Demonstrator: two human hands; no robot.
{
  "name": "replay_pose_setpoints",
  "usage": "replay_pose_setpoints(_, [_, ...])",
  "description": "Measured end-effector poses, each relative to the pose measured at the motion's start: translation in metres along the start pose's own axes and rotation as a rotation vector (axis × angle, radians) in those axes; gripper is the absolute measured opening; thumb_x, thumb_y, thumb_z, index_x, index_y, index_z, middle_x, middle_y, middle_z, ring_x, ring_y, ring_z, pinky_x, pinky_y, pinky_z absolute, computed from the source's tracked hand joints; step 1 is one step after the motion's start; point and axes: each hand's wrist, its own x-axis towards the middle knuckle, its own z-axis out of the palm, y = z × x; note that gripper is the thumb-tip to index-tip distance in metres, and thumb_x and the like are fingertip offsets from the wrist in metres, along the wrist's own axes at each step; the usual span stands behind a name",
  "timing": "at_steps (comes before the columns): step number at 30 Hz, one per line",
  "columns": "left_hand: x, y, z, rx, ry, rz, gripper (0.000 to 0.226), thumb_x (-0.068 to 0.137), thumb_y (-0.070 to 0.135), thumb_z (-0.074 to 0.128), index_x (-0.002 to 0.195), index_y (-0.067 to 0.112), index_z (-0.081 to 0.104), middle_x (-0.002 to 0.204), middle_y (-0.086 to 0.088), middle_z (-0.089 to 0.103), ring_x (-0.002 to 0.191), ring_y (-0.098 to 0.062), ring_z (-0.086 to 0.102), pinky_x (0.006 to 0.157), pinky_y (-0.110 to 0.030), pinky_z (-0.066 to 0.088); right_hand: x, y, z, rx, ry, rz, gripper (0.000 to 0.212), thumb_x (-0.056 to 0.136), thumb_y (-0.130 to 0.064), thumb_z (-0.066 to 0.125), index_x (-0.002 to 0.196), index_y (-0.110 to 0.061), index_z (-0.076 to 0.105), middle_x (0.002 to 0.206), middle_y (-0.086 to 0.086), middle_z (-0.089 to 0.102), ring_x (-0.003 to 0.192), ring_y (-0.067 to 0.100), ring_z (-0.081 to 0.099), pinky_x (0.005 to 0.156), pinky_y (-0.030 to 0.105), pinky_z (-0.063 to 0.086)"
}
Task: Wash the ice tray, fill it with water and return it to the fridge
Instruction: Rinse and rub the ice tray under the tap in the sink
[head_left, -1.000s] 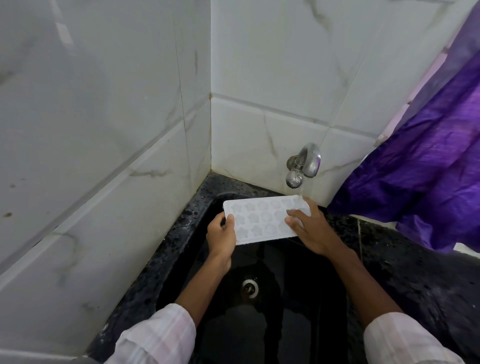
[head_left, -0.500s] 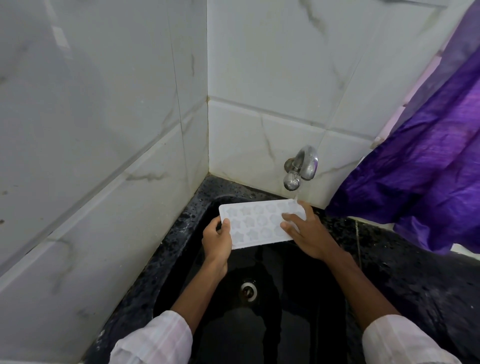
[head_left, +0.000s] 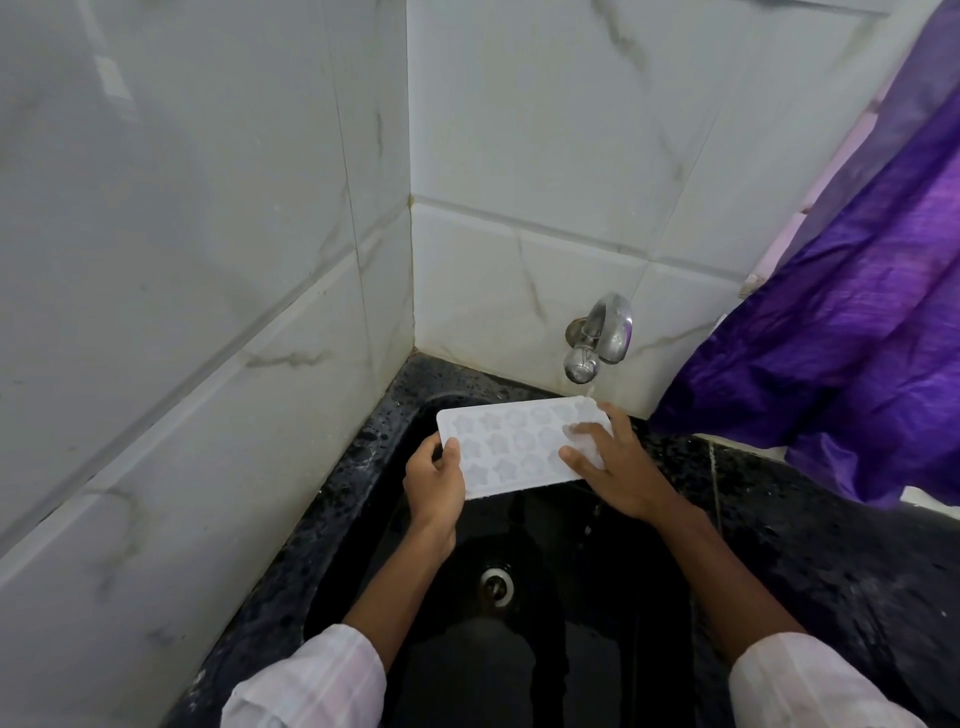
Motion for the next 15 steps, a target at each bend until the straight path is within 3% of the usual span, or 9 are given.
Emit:
replay_pose_setpoints(6, [0.010, 0.003, 0.006, -0.014, 0.039, -0.040, 0.016, 0.104, 0.022, 0.049, 0.102, 0.022, 0.065, 0.101, -0.001, 0.071, 0.090, -0.017, 0.069, 0.069, -0.028, 0.054, 0.000, 0.005, -0.004, 0.061, 0.070, -0.014, 0.059, 0.082, -0.059, 0.064, 0.128, -0.028, 0.047, 0.151, -0.011, 0.015, 0.136, 0.016, 0.029, 0.105, 0.024, 0.028])
replay_pose_setpoints(9, [0.015, 0.003, 0.010, -0.029, 0.050, -0.064, 0.017, 0.104, 0.022, 0.048, 0.103, 0.020, 0.066, 0.102, -0.003, 0.071, 0.091, -0.019, 0.070, 0.072, -0.032, 0.057, 0.000, 0.011, -0.003, 0.042, 0.061, -0.053, 0.062, 0.074, -0.067, 0.065, 0.122, -0.031, 0.047, 0.150, -0.012, 0.014, 0.137, 0.016, 0.027, 0.109, 0.029, 0.032])
replay_pose_setpoints(12, [0.019, 0.003, 0.012, -0.030, 0.053, -0.083, 0.017, 0.104, 0.022, 0.048, 0.101, 0.022, 0.065, 0.103, -0.004, 0.071, 0.091, -0.021, 0.070, 0.080, -0.041, 0.061, 0.003, 0.014, -0.002, 0.027, 0.080, -0.103, 0.054, 0.074, -0.061, 0.070, 0.115, -0.033, 0.049, 0.149, -0.010, 0.016, 0.138, 0.019, 0.027, 0.109, 0.030, 0.031])
replay_pose_setpoints(15, [0.021, 0.003, 0.013, -0.026, 0.060, -0.086, 0.017, 0.104, 0.022, 0.048, 0.099, 0.022, 0.065, 0.103, -0.005, 0.071, 0.091, -0.021, 0.070, 0.083, -0.044, 0.061, 0.005, 0.017, 0.000, 0.005, 0.092, -0.119, 0.048, 0.074, -0.058, 0.073, 0.110, -0.035, 0.052, 0.153, -0.004, 0.016, 0.139, 0.024, 0.025, 0.112, 0.040, 0.033])
